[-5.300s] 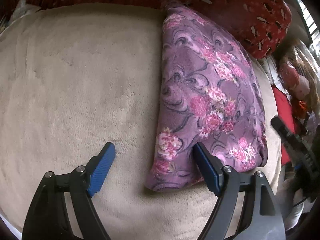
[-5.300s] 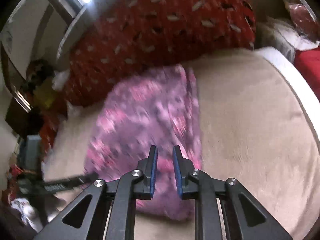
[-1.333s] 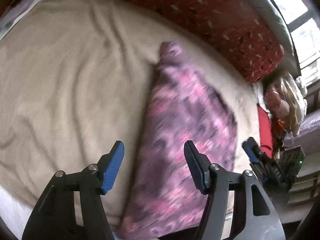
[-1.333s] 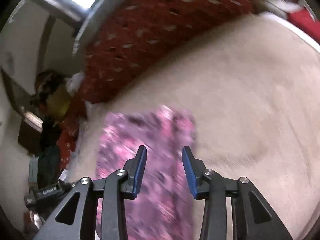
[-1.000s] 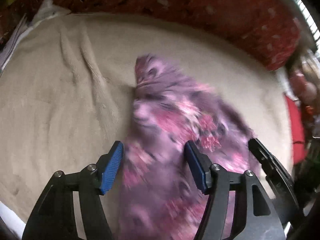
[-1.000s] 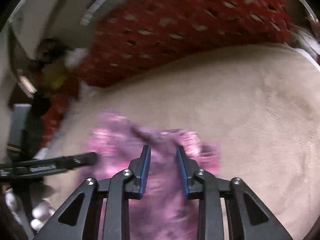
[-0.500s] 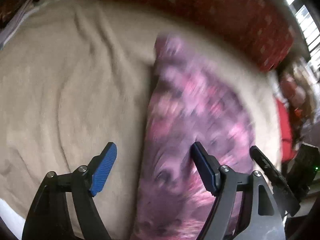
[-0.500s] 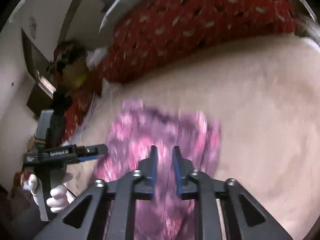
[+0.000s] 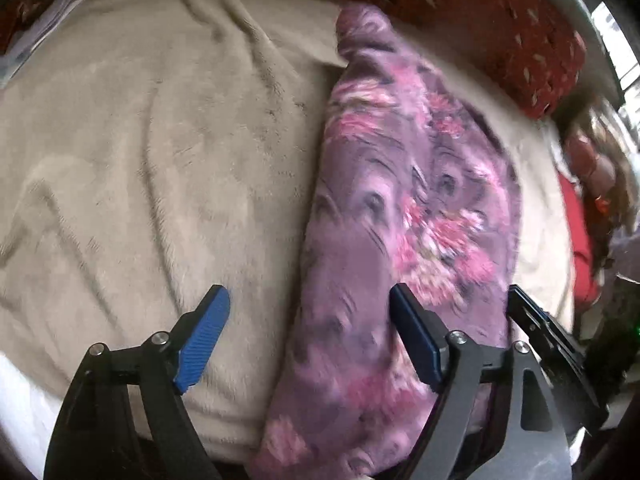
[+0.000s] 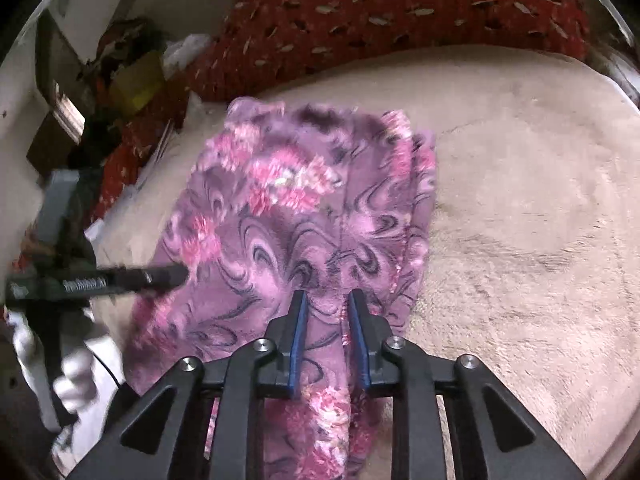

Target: Fold small clothes

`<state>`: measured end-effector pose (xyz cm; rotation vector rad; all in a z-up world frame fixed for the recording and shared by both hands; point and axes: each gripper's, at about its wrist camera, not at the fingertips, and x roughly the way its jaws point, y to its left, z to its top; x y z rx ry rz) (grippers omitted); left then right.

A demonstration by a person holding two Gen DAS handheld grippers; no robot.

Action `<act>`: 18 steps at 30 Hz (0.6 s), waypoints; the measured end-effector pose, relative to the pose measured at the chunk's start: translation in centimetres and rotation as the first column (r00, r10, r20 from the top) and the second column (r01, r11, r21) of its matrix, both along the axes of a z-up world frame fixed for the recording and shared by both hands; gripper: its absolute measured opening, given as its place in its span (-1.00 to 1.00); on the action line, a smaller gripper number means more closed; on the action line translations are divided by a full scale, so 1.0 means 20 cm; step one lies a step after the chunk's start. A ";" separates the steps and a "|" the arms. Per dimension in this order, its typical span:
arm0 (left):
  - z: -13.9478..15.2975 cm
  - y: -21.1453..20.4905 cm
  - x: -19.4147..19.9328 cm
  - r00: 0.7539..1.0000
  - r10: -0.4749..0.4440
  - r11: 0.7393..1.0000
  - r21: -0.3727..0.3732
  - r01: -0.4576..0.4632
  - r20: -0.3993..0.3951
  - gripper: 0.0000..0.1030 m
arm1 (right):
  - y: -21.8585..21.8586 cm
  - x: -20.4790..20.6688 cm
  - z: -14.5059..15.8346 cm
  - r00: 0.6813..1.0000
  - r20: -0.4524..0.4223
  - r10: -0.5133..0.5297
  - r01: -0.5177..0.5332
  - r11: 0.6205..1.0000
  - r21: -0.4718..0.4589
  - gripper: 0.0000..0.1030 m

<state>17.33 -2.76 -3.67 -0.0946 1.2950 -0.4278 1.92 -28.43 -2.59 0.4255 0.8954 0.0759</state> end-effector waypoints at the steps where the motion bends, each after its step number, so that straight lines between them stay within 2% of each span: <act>1: 0.03 0.02 -0.02 1.000 -0.003 1.000 -0.008 0.003 0.006 0.60 | -0.01 -0.02 0.03 1.000 -0.008 -0.028 0.028 1.000 0.002 -0.56; 4: 0.04 0.08 -0.10 0.998 -0.008 1.000 0.016 0.007 0.057 0.61 | -0.01 -0.12 0.07 1.000 -0.018 -0.024 0.024 0.999 -0.045 -0.49; 5: 0.01 0.08 -0.11 0.998 -0.023 0.999 0.040 0.020 0.063 0.63 | -0.01 -0.14 0.05 0.999 -0.038 -0.023 0.021 0.997 -0.068 -0.38; 6: -0.02 0.07 -0.14 0.998 -0.025 0.999 0.047 0.022 0.062 0.72 | -0.02 -0.16 0.02 0.998 -0.062 -0.026 0.021 0.997 -0.073 -0.20; 7: -0.05 0.07 -0.14 0.999 -0.014 0.999 0.050 0.011 0.051 0.86 | -0.04 -0.19 -0.03 0.995 -0.088 -0.038 0.033 0.998 -0.059 -0.15; 10: -0.08 0.05 -0.13 0.999 0.018 0.999 0.035 -0.019 0.047 0.92 | -0.12 -0.25 -0.11 0.990 -0.078 -0.116 0.121 0.991 0.060 -0.09; 18: -0.09 0.03 -0.12 0.998 0.012 1.000 0.019 -0.014 0.058 0.97 | -0.11 -0.28 -0.12 0.985 -0.057 -0.160 0.165 0.983 0.082 -0.03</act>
